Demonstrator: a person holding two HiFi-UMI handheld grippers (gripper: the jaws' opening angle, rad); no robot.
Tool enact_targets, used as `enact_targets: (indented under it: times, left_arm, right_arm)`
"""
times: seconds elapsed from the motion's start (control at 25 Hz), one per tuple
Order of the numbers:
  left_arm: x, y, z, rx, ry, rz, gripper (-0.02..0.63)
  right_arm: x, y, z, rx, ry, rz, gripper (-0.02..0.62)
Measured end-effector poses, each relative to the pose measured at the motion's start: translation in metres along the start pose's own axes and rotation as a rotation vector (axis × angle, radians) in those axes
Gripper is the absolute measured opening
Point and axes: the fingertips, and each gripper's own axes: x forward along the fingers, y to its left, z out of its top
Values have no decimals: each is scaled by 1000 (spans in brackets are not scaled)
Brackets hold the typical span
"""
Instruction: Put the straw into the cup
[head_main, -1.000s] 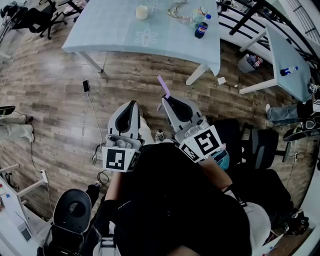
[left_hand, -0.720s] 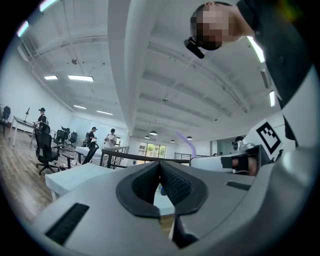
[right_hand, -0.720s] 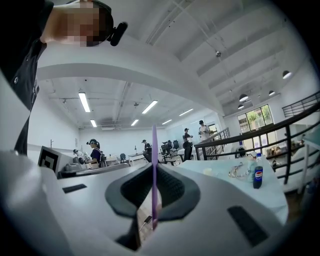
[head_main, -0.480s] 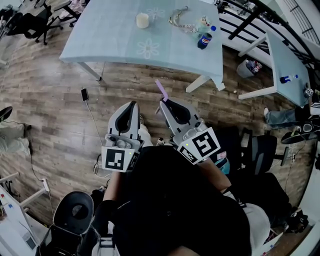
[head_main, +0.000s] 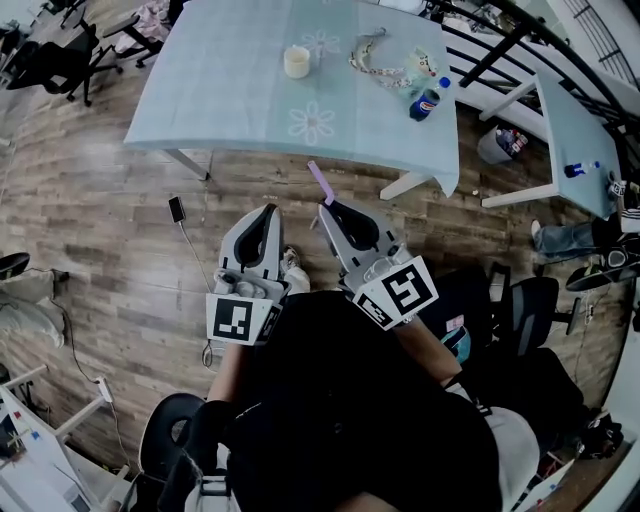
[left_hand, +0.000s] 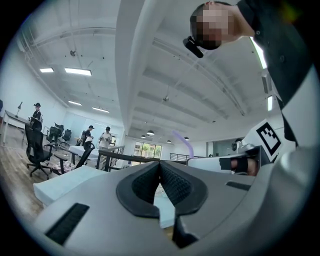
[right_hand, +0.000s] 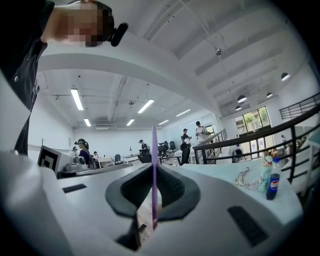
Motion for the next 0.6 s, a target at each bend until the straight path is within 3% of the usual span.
enact_targets:
  times: [0.24,0.44,0.6]
  left_arm:
    - [20,44,14,-18,-47,-43,14]
    - [27,80,9,-13,0,-45,14]
    - [37,94,16,-35,-25,-69,14]
  right_arm:
    - [54,0,6,-10,-11,-15,28]
    - [85,3,5,-10,-14,-40,28]
    - [96,-2,6,-16,-10,-68,28]
